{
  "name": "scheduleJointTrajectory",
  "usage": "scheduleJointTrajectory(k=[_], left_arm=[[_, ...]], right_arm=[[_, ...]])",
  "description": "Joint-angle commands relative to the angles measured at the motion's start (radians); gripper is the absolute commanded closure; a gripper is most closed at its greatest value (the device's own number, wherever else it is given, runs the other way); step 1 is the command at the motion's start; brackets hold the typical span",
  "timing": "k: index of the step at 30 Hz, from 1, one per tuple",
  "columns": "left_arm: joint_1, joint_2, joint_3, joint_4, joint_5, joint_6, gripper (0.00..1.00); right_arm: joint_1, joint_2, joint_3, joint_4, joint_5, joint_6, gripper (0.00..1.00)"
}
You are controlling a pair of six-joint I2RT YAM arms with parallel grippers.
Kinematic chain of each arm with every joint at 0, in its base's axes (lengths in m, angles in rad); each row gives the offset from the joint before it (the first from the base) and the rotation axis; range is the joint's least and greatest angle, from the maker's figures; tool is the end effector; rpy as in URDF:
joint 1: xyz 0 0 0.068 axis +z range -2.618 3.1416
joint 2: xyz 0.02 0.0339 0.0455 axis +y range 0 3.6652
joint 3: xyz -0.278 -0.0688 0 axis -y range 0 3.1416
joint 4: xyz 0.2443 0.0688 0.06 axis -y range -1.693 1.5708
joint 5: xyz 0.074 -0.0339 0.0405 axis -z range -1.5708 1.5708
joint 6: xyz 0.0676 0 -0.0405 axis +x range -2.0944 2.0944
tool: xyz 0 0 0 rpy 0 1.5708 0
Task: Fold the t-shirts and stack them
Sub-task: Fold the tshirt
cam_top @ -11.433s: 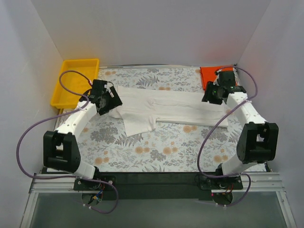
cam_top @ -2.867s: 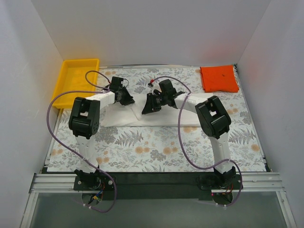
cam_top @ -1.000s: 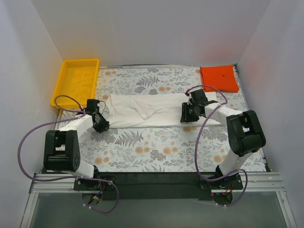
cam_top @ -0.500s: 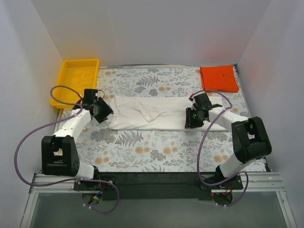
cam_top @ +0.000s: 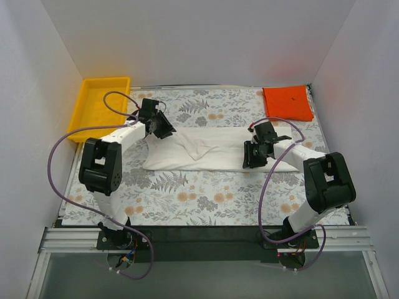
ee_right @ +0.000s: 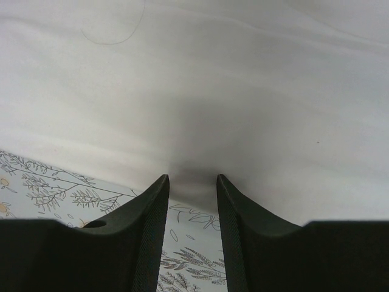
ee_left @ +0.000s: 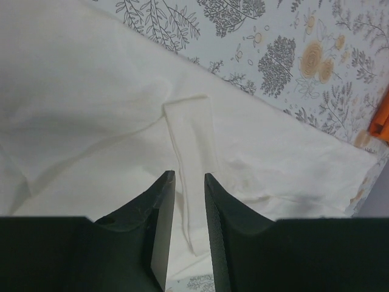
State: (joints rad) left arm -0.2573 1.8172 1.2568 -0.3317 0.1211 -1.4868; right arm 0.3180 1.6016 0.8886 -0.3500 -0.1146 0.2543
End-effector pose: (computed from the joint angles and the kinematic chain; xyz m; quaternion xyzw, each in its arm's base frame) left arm 0.3995 -0.1136 0.1942 -0.5264 0.7805 -0.2911 0.1700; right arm 0.3027 0.1078 0.1536 -0.0452 0.9654 0.1240 0.2249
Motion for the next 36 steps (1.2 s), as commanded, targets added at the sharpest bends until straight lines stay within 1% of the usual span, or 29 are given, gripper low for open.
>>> scheduleJointTrajectory(k=[1,3,9,12,18,23,26,29,30,33,34,36], left_arm=[[-0.005,0.066,0.09,0.063,0.028,-0.021,0.74],[-0.01,0.124,0.114,0.072,0.023,-0.017,0.74],[-0.011,0.223,0.179,0.062,0.011,0.01,0.73],[-0.011,0.235,0.182,0.054,0.009,0.014,0.72],[-0.011,0.251,0.171,0.016,-0.006,0.008,0.65],[-0.013,0.241,0.168,0.006,-0.018,0.017,0.62],[-0.014,0.251,0.174,0.006,-0.012,0.026,0.64],[-0.017,0.257,0.174,0.006,-0.006,0.03,0.69],[-0.019,0.26,0.176,0.006,-0.008,0.03,0.72],[-0.022,0.257,0.181,0.008,0.0,0.031,0.74],[-0.022,0.255,0.181,0.01,-0.001,0.033,0.78],[-0.028,0.249,0.187,0.01,-0.009,0.043,0.81]], right_arm=[[-0.003,0.017,0.026,-0.032,0.004,-0.015,0.62],[-0.002,0.015,0.026,-0.032,0.003,-0.015,0.62],[-0.003,0.004,0.021,-0.032,0.007,-0.013,0.62],[-0.003,0.001,0.018,-0.032,0.009,-0.009,0.62],[-0.003,-0.011,0.012,-0.024,0.024,-0.001,0.62],[-0.003,-0.003,0.018,-0.024,0.015,0.003,0.62],[-0.003,0.003,0.019,-0.024,0.013,0.003,0.63],[-0.003,0.001,0.021,-0.024,0.015,0.002,0.62],[-0.003,0.001,0.023,-0.024,0.015,0.002,0.62],[-0.003,0.001,0.02,-0.024,0.015,0.002,0.63],[-0.003,0.003,0.019,-0.023,0.016,0.002,0.63],[-0.003,0.004,0.016,-0.021,0.013,0.002,0.63]])
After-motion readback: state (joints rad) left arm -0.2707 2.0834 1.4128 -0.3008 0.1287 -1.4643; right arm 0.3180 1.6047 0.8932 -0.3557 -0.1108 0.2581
